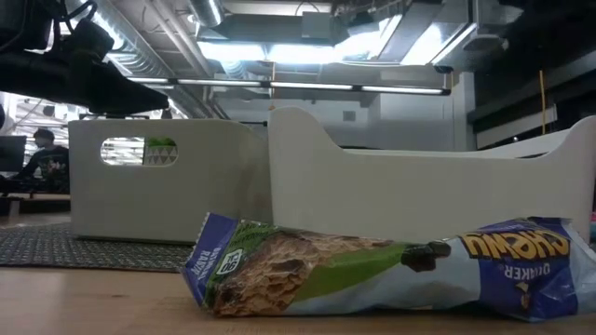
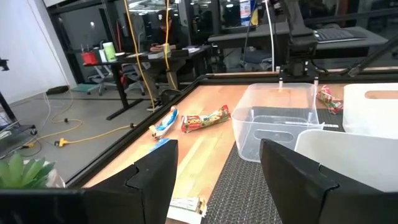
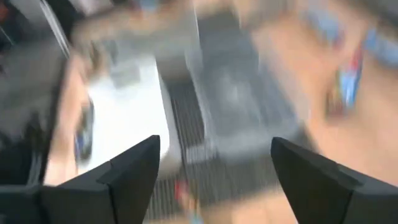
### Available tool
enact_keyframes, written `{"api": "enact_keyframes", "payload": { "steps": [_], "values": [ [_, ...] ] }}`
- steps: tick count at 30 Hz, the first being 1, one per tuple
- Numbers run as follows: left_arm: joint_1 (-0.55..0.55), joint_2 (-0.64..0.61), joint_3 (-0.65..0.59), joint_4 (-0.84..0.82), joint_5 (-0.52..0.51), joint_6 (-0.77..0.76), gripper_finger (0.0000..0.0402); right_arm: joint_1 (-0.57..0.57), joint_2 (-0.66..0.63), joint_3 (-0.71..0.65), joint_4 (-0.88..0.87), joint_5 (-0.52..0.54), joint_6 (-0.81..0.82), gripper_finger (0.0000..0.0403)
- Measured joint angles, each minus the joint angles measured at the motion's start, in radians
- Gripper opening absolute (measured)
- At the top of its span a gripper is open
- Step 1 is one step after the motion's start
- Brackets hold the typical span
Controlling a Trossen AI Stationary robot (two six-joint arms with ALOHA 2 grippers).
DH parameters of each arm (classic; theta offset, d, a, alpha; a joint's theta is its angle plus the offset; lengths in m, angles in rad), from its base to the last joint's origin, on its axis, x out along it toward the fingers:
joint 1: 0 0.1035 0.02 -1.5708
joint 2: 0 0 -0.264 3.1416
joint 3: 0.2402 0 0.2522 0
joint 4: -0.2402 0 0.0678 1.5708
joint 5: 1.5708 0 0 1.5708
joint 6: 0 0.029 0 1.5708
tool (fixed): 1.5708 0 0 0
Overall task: Pick and place Granola Bars by type
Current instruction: Put the red granola bar into the transparent bin
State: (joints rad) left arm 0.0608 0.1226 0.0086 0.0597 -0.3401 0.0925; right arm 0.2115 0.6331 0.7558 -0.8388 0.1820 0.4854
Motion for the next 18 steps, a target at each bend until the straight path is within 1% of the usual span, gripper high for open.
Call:
{"api": "enact_keyframes", "payload": {
  "steps": [4,7,9,14,16,18],
  "values": [
    [0.000,0.000,0.000,0.000,0.001,0.000,0.0221,0.060,0.222,0.089,-0.196,-0.057,0.088,0.0295],
    [0.000,0.000,0.000,0.000,0.001,0.000,0.0221,0.107,0.376,0.099,-0.289,-0.106,0.117,0.0288],
    [0.000,0.000,0.000,0.000,0.001,0.000,0.0221,0.139,0.464,0.089,-0.306,-0.136,0.112,0.0284],
    [0.000,0.000,0.000,0.000,0.001,0.000,0.0221,0.193,0.636,0.077,-0.292,-0.141,0.111,0.0279],
    [0.000,0.000,0.000,0.000,0.001,0.000,0.0221,0.205,0.682,0.076,-0.260,-0.128,0.106,0.0279],
    [0.000,0.000,0.000,0.000,0.001,0.000,0.0221,0.214,0.715,0.076,-0.235,-0.092,0.102,0.0279]
  ]
}}
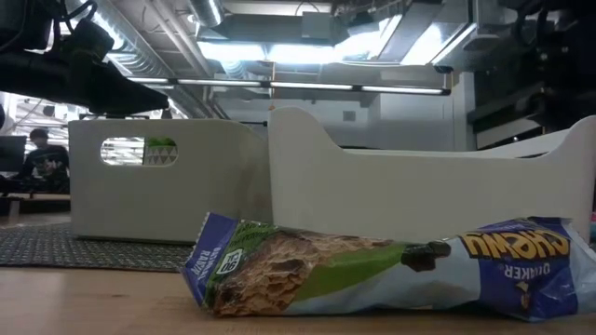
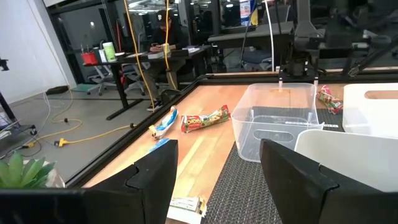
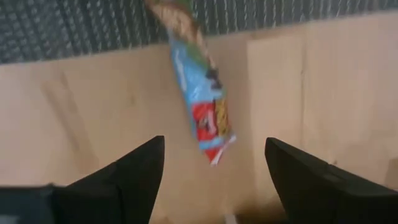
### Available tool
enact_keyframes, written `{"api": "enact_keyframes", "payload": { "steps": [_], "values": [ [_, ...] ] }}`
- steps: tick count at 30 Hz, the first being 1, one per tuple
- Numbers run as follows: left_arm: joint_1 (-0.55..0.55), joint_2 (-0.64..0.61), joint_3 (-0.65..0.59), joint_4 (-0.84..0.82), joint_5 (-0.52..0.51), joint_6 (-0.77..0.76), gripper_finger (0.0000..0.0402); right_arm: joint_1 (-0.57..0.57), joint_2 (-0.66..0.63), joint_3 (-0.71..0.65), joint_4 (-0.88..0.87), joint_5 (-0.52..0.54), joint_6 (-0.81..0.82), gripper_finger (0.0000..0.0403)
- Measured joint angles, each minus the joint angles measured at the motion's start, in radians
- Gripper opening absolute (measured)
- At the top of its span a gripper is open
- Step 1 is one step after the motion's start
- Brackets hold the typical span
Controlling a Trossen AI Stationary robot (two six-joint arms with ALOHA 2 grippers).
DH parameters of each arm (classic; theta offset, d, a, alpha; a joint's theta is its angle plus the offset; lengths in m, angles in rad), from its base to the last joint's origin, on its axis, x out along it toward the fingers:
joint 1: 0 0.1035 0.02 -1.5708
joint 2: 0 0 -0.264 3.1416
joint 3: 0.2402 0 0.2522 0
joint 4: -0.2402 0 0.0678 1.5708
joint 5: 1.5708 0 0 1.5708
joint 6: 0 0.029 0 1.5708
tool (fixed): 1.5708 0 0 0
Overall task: Pick and place Granola Bars by type
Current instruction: Put the red granola bar into the transparent bin
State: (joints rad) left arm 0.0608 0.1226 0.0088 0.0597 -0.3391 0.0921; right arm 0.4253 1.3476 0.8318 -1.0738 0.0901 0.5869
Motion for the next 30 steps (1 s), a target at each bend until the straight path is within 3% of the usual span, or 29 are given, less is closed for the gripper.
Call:
{"api": "enact_keyframes", "payload": {
  "steps": [13,30],
  "values": [
    [0.000,0.000,0.000,0.000,0.000,0.000,0.0221,0.007,0.111,0.000,0.193,0.111,-0.021,0.0278],
    [0.000,0.000,0.000,0.000,0.000,0.000,0.0221,-0.035,0.162,-0.125,0.396,0.069,0.019,0.0278]
  ]
}}
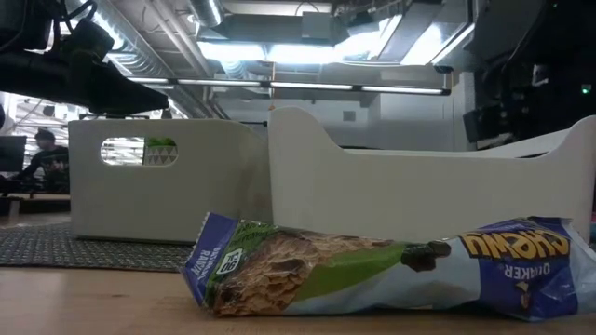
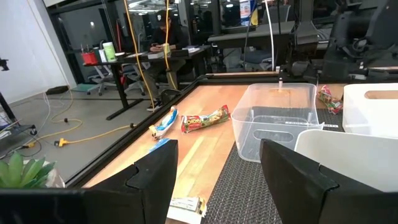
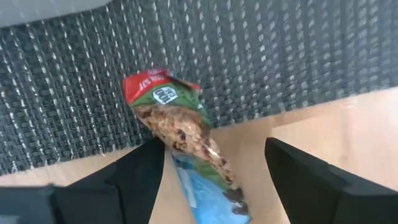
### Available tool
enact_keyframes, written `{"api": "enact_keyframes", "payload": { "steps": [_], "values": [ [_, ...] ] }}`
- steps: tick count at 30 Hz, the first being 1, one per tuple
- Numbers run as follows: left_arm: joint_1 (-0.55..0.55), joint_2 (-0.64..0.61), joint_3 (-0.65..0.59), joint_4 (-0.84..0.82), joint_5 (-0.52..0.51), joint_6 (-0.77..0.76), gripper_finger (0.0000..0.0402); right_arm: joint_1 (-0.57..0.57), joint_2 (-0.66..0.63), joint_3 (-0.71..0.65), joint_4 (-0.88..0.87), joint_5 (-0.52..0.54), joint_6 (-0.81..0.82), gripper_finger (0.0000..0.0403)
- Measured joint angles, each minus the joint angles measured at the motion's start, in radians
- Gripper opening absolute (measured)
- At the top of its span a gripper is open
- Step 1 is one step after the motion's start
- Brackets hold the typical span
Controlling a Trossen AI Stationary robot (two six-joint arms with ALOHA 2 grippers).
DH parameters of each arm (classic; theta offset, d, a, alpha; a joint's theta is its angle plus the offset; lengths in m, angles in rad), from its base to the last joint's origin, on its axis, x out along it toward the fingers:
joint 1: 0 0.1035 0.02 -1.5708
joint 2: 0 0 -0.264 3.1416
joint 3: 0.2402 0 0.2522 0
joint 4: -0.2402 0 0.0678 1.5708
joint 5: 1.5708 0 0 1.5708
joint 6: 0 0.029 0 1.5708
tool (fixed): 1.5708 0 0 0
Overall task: Pick and place Granola Bars by type
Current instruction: Put the red granola bar into the transparent bin
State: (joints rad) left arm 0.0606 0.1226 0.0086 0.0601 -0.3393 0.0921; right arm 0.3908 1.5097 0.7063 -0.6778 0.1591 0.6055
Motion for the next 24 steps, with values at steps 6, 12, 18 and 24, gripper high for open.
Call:
{"api": "enact_keyframes", "payload": {
  "steps": [6,12,18,24],
  "values": [
    [0.000,0.000,0.000,0.000,0.000,0.000,0.0221,0.000,-0.003,-0.019,0.033,-0.005,0.021,0.0248],
    [0.000,0.000,0.000,0.000,0.000,0.000,0.0221,0.001,0.001,-0.003,0.034,-0.031,0.022,0.0162],
    [0.000,0.000,0.000,0.000,0.000,0.000,0.0221,0.000,0.002,0.005,0.032,-0.045,0.041,0.0075],
    [0.000,0.000,0.000,0.000,0.000,0.000,0.0221,0.000,0.001,0.006,0.030,-0.078,0.049,0.0031]
  ]
}}
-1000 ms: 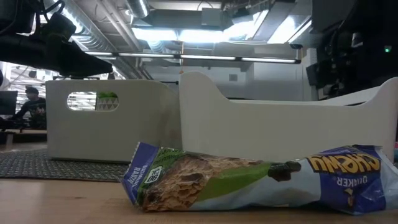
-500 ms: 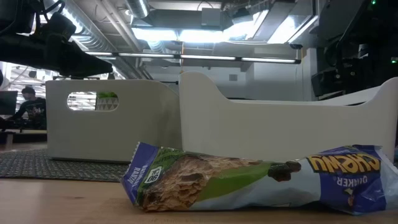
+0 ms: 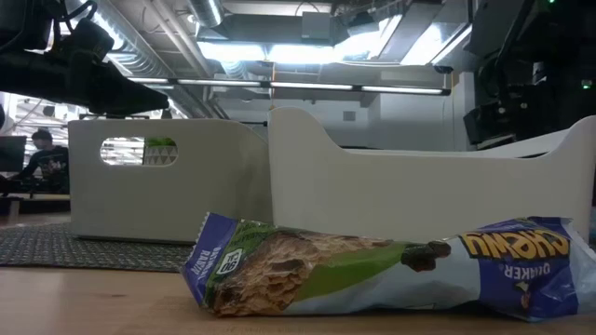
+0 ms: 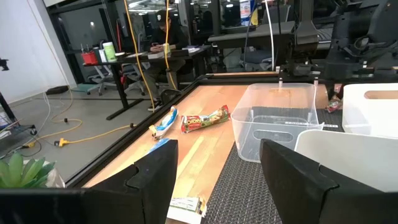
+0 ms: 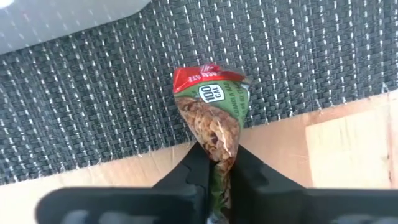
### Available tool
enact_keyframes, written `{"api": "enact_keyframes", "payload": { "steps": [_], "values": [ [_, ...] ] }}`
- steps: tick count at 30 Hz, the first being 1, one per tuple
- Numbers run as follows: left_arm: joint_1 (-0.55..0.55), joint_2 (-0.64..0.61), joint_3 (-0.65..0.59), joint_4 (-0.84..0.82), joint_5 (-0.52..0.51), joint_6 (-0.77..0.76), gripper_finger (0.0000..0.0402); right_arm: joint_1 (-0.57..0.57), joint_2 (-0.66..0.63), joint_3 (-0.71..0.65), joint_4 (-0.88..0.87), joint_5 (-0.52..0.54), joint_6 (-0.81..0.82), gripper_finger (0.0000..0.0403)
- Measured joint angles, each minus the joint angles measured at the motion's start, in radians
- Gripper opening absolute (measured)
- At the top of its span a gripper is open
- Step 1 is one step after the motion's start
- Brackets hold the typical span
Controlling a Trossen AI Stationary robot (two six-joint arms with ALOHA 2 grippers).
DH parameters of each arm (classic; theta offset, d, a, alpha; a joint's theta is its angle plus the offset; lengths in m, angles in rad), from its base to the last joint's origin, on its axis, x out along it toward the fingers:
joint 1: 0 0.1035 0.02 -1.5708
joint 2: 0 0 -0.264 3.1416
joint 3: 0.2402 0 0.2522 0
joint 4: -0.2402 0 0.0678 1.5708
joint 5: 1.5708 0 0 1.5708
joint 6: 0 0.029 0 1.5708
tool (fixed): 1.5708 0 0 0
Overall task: Pick and place Granola Bars by type
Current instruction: Put the red granola bar into the transparent bin
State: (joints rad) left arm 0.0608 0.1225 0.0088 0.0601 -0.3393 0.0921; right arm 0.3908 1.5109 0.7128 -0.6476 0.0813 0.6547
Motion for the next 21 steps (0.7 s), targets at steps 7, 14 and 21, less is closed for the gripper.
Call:
{"api": "enact_keyframes", "payload": {
  "steps": [7,14,21],
  "values": [
    [0.000,0.000,0.000,0.000,0.000,0.000,0.0221,0.000,-0.016,0.000,-0.009,-0.008,0.053,0.0041],
    [0.000,0.000,0.000,0.000,0.000,0.000,0.0221,0.000,-0.130,0.000,-0.032,0.016,0.084,0.0023],
    [0.000,0.000,0.000,0.000,0.000,0.000,0.0221,0.000,-0.309,0.003,-0.041,0.097,0.111,0.0033]
  ]
}}
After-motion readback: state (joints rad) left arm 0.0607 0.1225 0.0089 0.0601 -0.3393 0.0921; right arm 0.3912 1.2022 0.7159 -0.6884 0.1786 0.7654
